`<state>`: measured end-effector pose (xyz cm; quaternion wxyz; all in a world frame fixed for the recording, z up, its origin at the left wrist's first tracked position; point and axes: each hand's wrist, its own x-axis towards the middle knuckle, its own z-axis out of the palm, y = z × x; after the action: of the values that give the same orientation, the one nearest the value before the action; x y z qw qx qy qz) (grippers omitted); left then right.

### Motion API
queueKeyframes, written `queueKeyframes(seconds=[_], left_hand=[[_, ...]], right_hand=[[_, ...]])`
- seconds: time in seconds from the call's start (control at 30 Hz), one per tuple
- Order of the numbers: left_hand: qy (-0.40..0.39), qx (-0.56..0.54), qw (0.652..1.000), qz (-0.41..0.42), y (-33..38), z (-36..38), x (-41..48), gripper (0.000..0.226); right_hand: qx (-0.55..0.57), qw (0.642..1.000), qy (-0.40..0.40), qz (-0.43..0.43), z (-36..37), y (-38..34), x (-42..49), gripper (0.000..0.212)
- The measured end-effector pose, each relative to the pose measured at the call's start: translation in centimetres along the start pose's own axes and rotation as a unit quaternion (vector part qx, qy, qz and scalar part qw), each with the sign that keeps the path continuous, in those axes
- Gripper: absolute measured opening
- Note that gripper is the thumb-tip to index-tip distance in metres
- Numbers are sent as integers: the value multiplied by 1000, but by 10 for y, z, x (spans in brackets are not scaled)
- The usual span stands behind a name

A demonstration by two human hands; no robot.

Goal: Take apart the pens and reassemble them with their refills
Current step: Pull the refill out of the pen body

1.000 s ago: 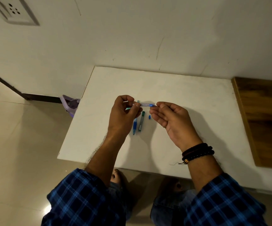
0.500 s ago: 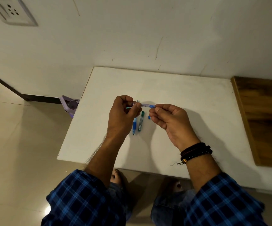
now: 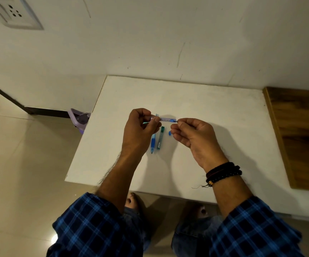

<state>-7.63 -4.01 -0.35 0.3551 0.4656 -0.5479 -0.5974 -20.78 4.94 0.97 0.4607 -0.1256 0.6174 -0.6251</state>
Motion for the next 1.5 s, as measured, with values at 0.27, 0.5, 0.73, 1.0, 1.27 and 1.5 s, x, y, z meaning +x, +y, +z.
queueKeyframes(seconds=[0.27,0.5,0.73,1.0,1.27,1.5], left_hand=[[7,-33,999,-32,1,-1,0,19],[7,-65,996,-65,0,-1,1,22],[-1,-61,995,-78,-4,-2,1,26],[-9,-71,993,-95,-7,-3,3,29],[-20,-95,989,-109,-10,-3,4,33],[-30,-136,982,-129,-11,-4,6,31]], right_hand=[[-29,999,18,-16,-4,-1,1,11],[-82,994,38,-57,-4,-1,4,14],[-142,983,50,-104,-5,2,6,10],[-163,978,52,-122,-5,1,5,9],[-160,975,58,-144,-3,-1,4,8],[-149,971,72,-170,1,-4,3,10]])
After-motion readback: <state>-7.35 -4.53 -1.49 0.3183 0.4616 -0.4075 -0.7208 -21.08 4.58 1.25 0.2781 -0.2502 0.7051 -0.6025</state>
